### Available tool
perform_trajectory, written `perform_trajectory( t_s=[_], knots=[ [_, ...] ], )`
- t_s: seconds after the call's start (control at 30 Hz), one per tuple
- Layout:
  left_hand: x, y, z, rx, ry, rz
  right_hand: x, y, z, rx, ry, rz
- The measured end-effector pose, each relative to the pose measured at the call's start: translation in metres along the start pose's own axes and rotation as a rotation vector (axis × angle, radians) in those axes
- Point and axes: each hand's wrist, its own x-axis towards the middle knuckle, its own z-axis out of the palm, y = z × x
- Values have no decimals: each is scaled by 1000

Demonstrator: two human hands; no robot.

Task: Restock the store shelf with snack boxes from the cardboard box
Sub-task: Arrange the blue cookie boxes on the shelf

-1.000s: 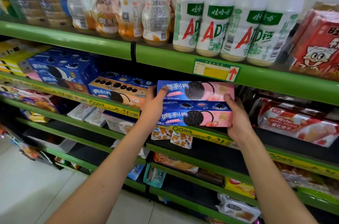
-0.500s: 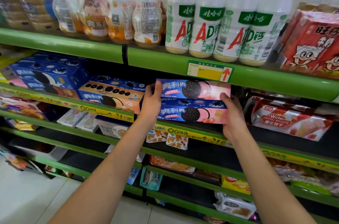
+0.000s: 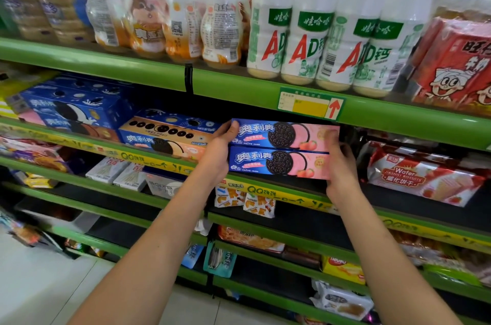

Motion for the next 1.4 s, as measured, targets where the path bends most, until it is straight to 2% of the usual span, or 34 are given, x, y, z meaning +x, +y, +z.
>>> perform_trajectory(
  t_s=[0.17, 0.43, 0.57, 0.83, 1.03, 1.2, 1.4],
  knots=[
    [1, -6, 4, 112, 43, 65, -2, -2, 4, -3, 16, 18],
    [0, -6, 4, -28, -15, -15, -4, -3, 2, 19, -63, 29],
    [2, -4, 7, 36, 60, -97, -5, -4, 1, 48, -77, 39],
    [1, -3, 10, 71, 67, -72, -3, -2, 0, 36, -102, 50],
    [4, 5, 20, 183, 155, -130, 2, -2, 2, 30, -57, 83],
    [8, 9, 21, 242, 103, -160, 8, -2, 2, 0, -3, 94],
    [12, 4, 21, 260, 138, -123, 8, -1, 1, -8, -13, 103]
  ],
)
